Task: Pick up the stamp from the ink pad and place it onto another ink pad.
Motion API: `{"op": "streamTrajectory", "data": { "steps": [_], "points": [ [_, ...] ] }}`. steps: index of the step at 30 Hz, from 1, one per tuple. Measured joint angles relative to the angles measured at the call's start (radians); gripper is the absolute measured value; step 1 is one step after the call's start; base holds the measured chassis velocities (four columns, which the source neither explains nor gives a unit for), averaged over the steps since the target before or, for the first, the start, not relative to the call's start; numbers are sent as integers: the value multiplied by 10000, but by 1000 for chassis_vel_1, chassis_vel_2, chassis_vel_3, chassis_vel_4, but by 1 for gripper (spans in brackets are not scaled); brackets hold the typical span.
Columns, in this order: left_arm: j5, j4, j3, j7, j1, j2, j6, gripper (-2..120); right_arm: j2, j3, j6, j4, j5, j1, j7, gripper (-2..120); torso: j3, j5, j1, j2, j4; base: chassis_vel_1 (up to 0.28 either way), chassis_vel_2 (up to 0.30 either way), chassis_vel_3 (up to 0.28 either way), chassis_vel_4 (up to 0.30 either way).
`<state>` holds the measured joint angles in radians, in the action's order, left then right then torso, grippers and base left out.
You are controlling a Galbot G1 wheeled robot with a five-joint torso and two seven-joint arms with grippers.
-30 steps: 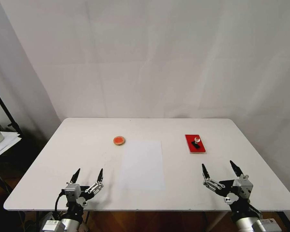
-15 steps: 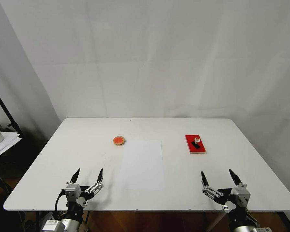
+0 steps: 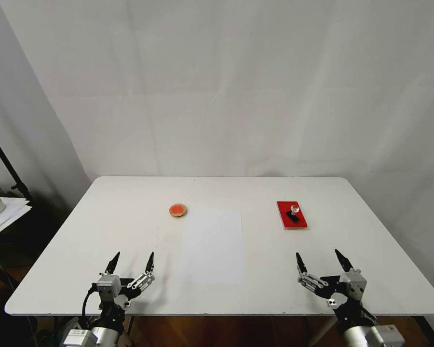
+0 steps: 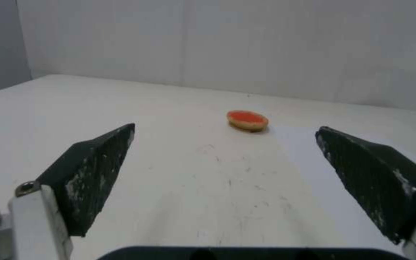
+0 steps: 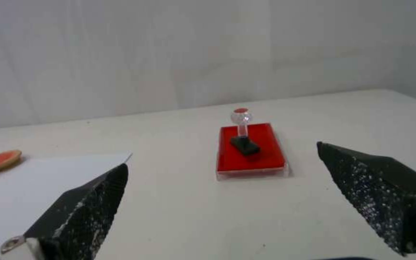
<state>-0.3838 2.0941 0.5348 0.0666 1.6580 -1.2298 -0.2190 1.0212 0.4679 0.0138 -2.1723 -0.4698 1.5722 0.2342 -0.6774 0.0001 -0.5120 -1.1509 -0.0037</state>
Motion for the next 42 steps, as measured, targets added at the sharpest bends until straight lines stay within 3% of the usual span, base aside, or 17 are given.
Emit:
{"op": "streamTrajectory", "data": {
  "steps": [8,10,18,27,31,41,42],
  "points": [
    [0,0,0,0,0,0,0,100,-1077,-694,655,1100,-1127,-1976,-72,100,-1,-1,-1,0,-1,0,0,0,0],
    [0,0,0,0,0,0,0,100,-1357,-1314,961,1944,-1745,-3262,-170,100,-1,0,-1,0,-1,0,0,0,0],
    [0,0,0,0,0,0,0,100,-1204,-2534,1217,3746,-2607,-5491,-168,100,-1,-2,-2,1,2,0,0,0,0],
    [0,0,0,0,-1,0,0,100,-1048,-3018,1251,4811,-3005,-6375,143,97,0,-2,0,1,-1,0,0,0,0],
    [0,0,0,0,-1,0,0,100,-986,-3122,1251,5004,-3012,-6571,206,91,0,-2,0,1,0,0,0,0,0],
    [0,0,0,0,0,0,0,100,-966,-3152,1278,4983,-2785,-6489,331,60,0,-2,1,0,-1,0,0,0,0],
    [0,0,0,0,0,0,0,100,-964,-3152,1258,4955,-2777,-6471,330,52,0,-2,0,1,0,0,0,0,0]
  ]
}}
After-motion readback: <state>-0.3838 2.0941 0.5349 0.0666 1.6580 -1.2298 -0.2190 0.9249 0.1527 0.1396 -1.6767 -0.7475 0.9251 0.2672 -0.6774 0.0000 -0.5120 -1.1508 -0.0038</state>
